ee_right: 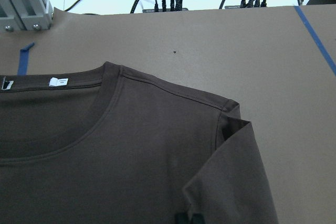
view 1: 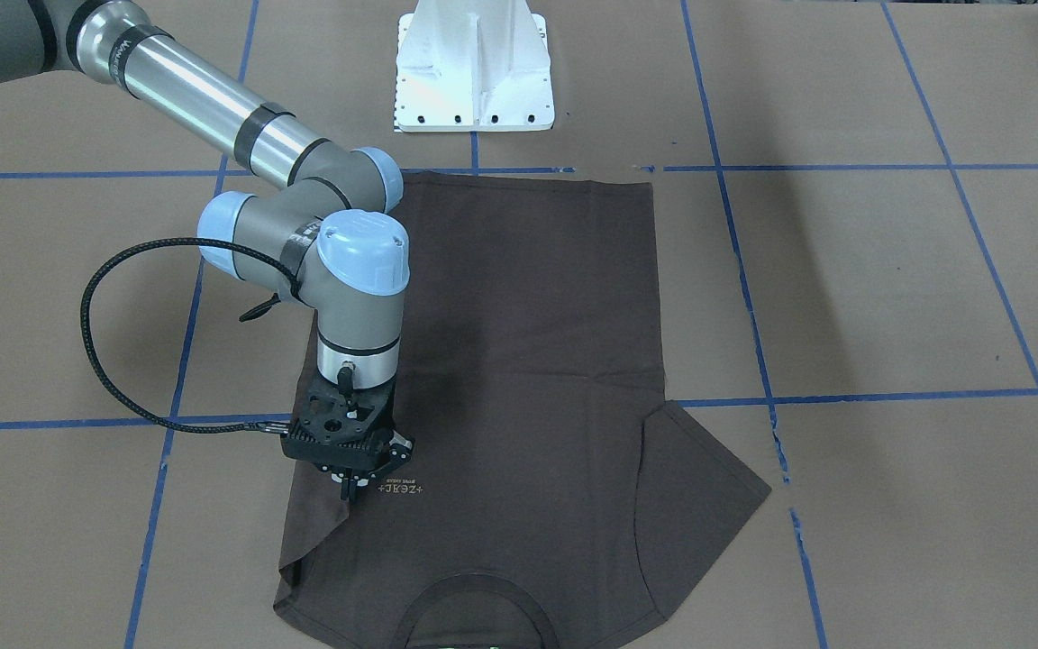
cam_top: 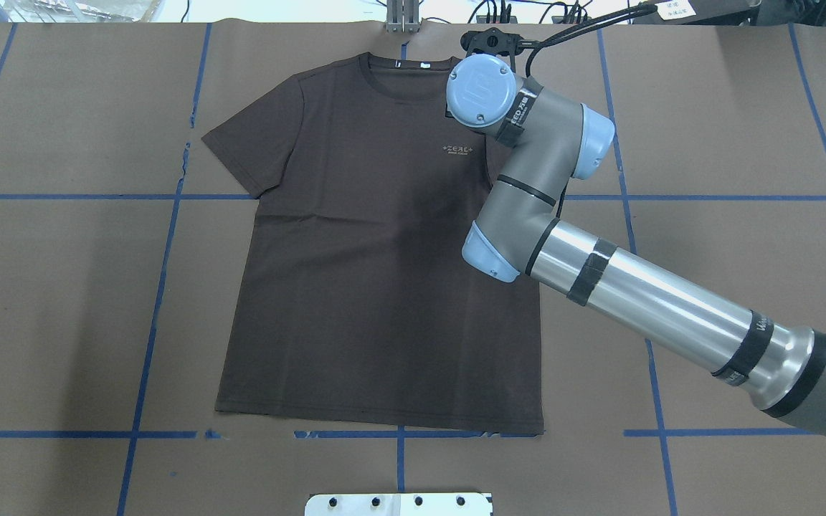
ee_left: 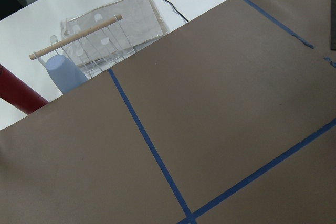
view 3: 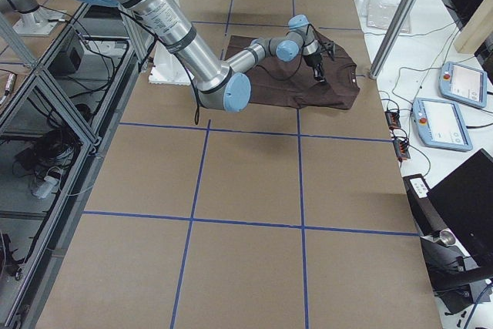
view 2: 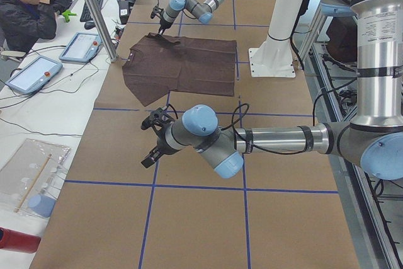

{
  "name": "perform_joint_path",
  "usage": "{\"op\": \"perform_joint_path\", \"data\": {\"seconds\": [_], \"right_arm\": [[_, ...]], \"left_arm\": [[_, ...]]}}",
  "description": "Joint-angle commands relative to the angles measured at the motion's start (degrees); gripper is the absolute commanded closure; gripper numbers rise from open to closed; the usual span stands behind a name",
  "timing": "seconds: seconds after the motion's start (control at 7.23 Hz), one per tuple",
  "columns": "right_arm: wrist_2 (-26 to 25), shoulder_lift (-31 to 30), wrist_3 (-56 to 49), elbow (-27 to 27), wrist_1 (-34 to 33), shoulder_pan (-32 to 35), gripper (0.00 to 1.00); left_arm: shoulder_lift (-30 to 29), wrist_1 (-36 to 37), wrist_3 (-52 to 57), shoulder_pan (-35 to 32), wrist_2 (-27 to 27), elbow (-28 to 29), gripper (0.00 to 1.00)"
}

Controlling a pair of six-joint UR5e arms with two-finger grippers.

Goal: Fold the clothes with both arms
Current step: 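Fold the grasped sleeve inward across the shirt body with the right gripper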

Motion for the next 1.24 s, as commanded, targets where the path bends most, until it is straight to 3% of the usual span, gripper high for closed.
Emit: {"op": "perform_joint_path", "data": {"seconds": [0.0, 0.14, 0.28, 0.55, 0.69, 1.11], "right_arm": [[-0.15, 1.34, -0.01, -0.72, 0.20, -1.08, 1.00], [-0.84, 1.34, -0.01, -0.72, 0.20, -1.61, 0.56], [-3.81, 1.25, -0.62, -0.80, 0.20, -2.74, 0.01], [-1.49, 1.60, -4.02, -0.02, 0.12, -1.02, 0.00], [8.28, 1.17, -8.06, 0.68, -0.32, 3.35, 0.00], [25.36, -8.55, -23.35, 12.25, -0.15, 14.52, 0.00]], "left_arm": [[-0.10, 0.00, 0.00, 0.00, 0.00, 0.12, 0.00], [-0.02, 0.00, 0.08, 0.00, 0.00, 0.20, 0.00], [-0.02, 0.00, 0.08, 0.00, 0.00, 0.20, 0.00], [-1.50, 0.00, -0.53, 0.09, 0.09, -0.06, 0.00], [-5.17, 0.18, -6.71, 0.96, 0.09, -0.06, 0.00], [-14.48, -0.35, -17.38, 14.00, 0.53, 0.72, 0.00]]}}
